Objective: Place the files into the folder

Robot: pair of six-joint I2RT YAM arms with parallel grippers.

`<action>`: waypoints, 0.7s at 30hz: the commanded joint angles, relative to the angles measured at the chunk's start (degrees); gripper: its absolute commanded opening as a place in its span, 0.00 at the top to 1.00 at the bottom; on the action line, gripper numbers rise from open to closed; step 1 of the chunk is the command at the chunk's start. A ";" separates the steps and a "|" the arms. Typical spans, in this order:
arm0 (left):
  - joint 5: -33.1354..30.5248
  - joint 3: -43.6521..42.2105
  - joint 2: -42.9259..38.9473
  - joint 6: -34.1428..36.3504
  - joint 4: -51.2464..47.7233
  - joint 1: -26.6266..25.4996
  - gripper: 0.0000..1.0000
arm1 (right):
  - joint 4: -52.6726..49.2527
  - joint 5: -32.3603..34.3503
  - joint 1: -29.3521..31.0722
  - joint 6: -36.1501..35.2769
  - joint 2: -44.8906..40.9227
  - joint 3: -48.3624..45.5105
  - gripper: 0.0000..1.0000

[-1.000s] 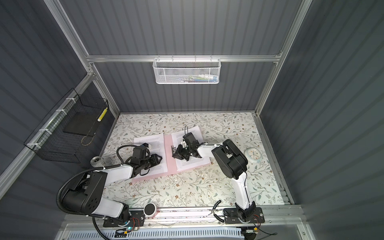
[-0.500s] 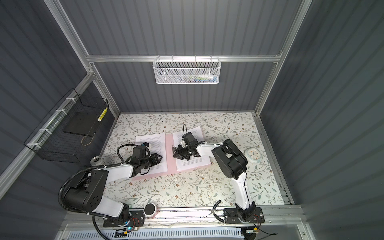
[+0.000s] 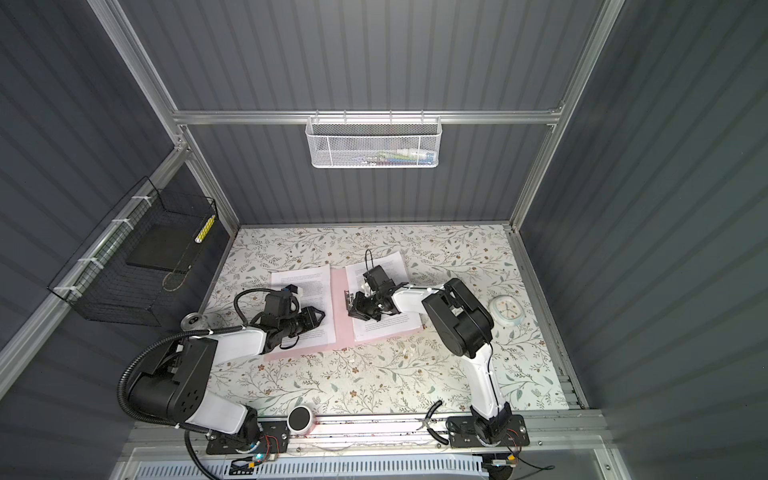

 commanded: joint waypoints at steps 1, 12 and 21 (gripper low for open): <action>-0.43 -1.85 2.89 0.88 -8.42 0.36 0.57 | -13.81 10.63 -0.56 -0.25 7.70 -3.76 1.00; -0.35 -1.33 3.86 0.92 -8.51 0.36 0.57 | -4.05 -1.53 -0.46 4.65 0.64 -5.77 1.00; 0.32 -1.41 3.90 1.16 -8.06 0.36 0.57 | -3.27 -5.71 -0.23 6.56 -0.69 -2.83 1.00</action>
